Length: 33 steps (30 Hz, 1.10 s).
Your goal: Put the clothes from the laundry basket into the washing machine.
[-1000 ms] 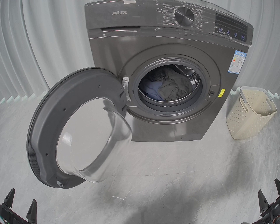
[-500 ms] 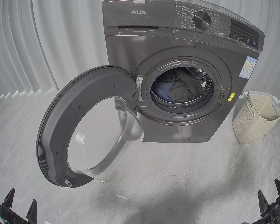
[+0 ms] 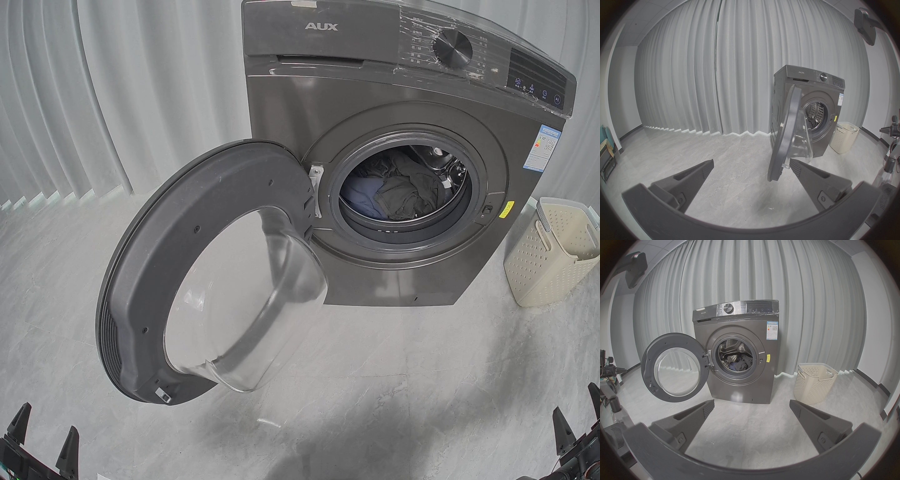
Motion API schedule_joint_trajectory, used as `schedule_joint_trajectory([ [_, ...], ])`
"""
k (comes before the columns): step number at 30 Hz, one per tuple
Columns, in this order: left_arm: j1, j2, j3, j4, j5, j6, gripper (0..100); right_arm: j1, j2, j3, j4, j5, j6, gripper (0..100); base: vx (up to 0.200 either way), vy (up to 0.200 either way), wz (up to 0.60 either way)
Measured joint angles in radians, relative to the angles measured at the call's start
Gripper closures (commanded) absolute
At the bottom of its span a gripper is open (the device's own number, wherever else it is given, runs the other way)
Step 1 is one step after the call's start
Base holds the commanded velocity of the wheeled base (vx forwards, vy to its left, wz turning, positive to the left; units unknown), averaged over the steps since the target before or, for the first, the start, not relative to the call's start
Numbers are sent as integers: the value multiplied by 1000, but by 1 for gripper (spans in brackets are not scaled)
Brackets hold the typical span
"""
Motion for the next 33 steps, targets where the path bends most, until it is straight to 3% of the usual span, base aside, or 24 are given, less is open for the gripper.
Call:
schedule_joint_trajectory([
  [9,2,0,-3,-16,4,0,0,0,0,0,0,-1,0,0,0,0,0],
  [15,-10,56,-152,-28,-26,-16,0,0,0,0,0,-2,0,0,0,0,0],
  [33,-160,758,-590,-130,-184,-48,0,0,1,0,0,1,0,0,0,0,0],
])
